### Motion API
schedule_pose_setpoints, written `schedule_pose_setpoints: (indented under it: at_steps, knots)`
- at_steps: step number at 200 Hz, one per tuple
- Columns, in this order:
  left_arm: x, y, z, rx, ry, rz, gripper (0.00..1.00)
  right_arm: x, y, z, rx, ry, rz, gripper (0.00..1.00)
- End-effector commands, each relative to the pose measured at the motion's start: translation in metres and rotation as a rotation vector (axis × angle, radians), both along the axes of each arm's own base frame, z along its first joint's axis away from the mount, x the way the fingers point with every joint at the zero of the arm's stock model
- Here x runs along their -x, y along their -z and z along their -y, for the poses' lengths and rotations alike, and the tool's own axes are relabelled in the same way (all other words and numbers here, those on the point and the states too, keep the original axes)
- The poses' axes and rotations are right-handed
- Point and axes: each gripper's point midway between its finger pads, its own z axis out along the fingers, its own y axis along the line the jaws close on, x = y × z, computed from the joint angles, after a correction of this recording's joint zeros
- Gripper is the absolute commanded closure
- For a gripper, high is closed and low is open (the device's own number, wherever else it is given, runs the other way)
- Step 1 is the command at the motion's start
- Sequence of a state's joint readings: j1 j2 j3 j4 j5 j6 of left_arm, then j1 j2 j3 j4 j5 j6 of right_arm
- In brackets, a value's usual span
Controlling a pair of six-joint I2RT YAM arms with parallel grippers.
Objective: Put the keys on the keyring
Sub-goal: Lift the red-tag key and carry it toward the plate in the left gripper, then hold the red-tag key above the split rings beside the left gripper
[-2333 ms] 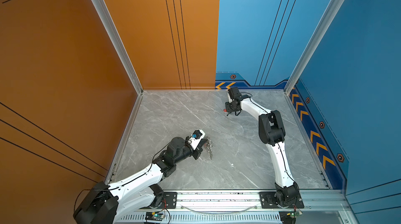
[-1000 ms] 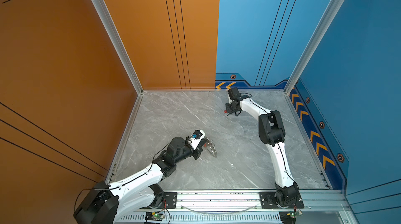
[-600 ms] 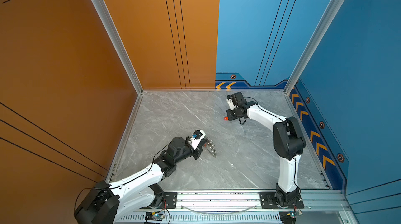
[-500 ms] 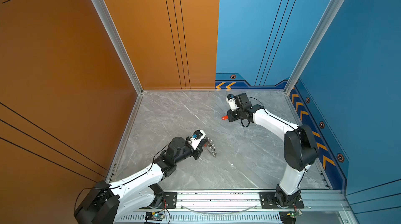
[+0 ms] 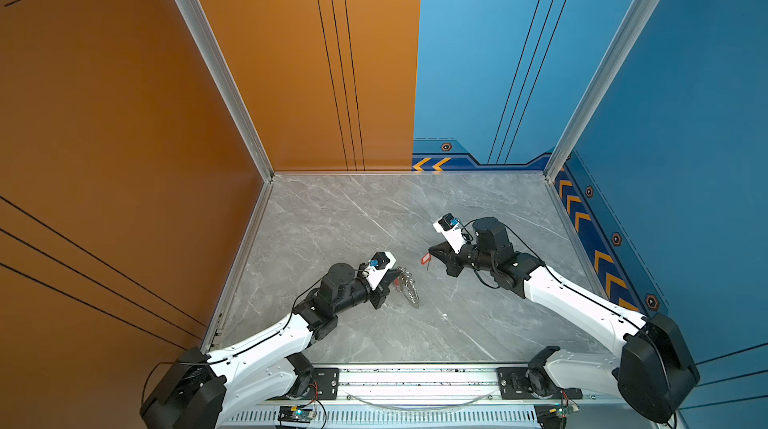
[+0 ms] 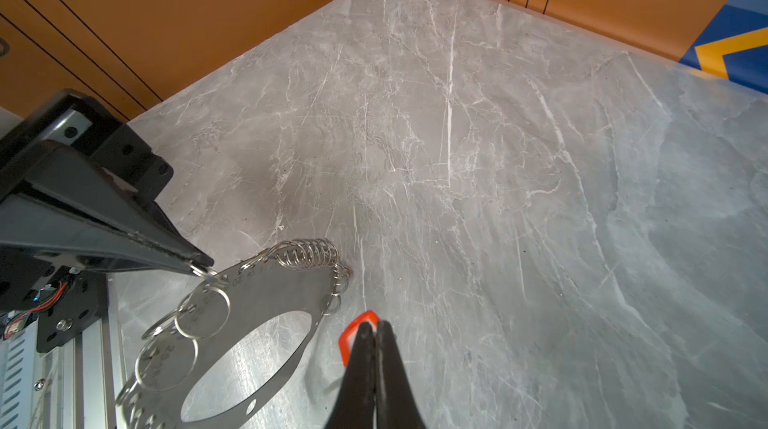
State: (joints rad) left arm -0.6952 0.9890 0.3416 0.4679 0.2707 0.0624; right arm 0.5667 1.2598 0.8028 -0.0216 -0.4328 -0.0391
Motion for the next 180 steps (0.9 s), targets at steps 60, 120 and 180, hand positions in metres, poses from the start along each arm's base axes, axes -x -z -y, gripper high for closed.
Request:
schedule_pose_setpoints:
  at_steps: [60,120,180]
  knots:
    - [0.015,-0.015,0.017,0.042,0.120,0.019,1.00,0.035,-0.007,-0.025,-0.168,-0.188,-0.016,1.00]
    - [0.033,-0.013,0.031,0.048,0.240,-0.010,1.00,0.066,-0.013,-0.039,-0.258,-0.356,-0.007,1.00]
    - [0.028,-0.015,0.027,0.050,0.201,0.000,1.00,0.081,-0.018,-0.040,-0.299,-0.428,0.026,1.00]
